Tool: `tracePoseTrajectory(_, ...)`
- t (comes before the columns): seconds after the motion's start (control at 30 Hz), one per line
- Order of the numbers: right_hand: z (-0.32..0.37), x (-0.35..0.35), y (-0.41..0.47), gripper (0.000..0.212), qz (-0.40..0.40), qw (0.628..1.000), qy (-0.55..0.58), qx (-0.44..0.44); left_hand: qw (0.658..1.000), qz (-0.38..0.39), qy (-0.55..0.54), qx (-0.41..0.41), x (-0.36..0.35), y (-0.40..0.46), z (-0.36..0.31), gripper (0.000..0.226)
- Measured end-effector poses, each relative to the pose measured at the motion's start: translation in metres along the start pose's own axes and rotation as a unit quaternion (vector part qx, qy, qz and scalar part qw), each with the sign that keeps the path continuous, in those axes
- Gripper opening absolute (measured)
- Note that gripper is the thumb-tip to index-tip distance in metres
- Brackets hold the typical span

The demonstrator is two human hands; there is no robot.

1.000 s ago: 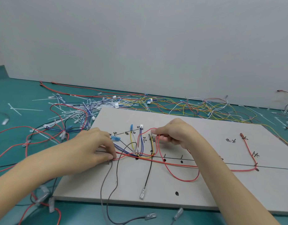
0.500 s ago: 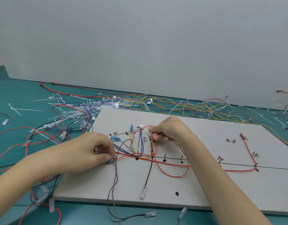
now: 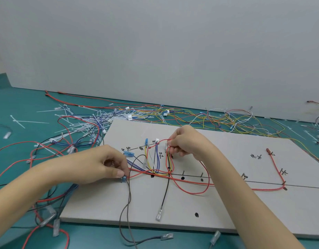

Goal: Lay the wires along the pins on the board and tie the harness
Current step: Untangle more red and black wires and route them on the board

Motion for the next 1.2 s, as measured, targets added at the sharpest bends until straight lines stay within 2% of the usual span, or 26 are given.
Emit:
tracePoseTrajectory(0.27,-0.013,-0.006,0.004,0.011,-0.063,0.99,-0.079,0.097,1.0,-0.001,0.007,-0.001,0.0,0.0,0.001,0.023)
tracePoseTrajectory(0.43,-0.014,-0.012,0.008,0.017,-0.074,0.98,-0.082,0.168,1.0,-0.009,0.006,0.007,0.0,0.001,0.001,0.026)
tracePoseTrajectory(0.6,-0.012,-0.018,0.011,0.019,-0.072,0.974,-0.095,0.19,1.0,-0.015,0.0,0.006,-0.001,0.002,0.002,0.025)
tracePoseTrajectory(0.7,-0.006,-0.021,0.011,0.014,-0.062,0.963,-0.169,0.2,1.0,-0.019,-0.006,0.006,0.0,0.003,0.004,0.02)
tracePoseTrajectory(0.8,0.006,-0.028,0.006,0.013,-0.065,0.925,-0.311,0.206,1.0,-0.024,-0.006,-0.001,-0.001,0.001,0.005,0.019)
tracePoseTrajectory(0.9,0.016,-0.034,-0.009,0.015,-0.099,0.859,-0.452,0.221,0.999,-0.036,-0.007,-0.005,-0.004,-0.001,0.005,0.014)
tracePoseTrajectory(1.0,0.019,-0.039,-0.028,0.021,-0.119,0.812,-0.525,0.226,0.999,-0.045,-0.015,-0.012,-0.005,-0.004,0.001,0.02)
tracePoseTrajectory(1.1,0.017,-0.049,-0.046,0.025,-0.097,0.823,-0.522,0.201,0.998,-0.049,-0.033,-0.03,-0.006,-0.004,-0.001,0.021)
tracePoseTrajectory(1.2,0.008,-0.06,-0.061,0.029,-0.087,0.848,-0.5,0.152,0.997,-0.059,-0.023,-0.041,-0.007,-0.006,-0.005,0.031)
Point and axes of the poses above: each hand's wrist, its own y-axis towards the middle knuckle, its own x-axis out of the back of the hand, z = x × y, the point moved 3 cm from there along y, towards the middle knuckle, and after that the axes turned 6 degrees about -y, right-handed, at the moved point
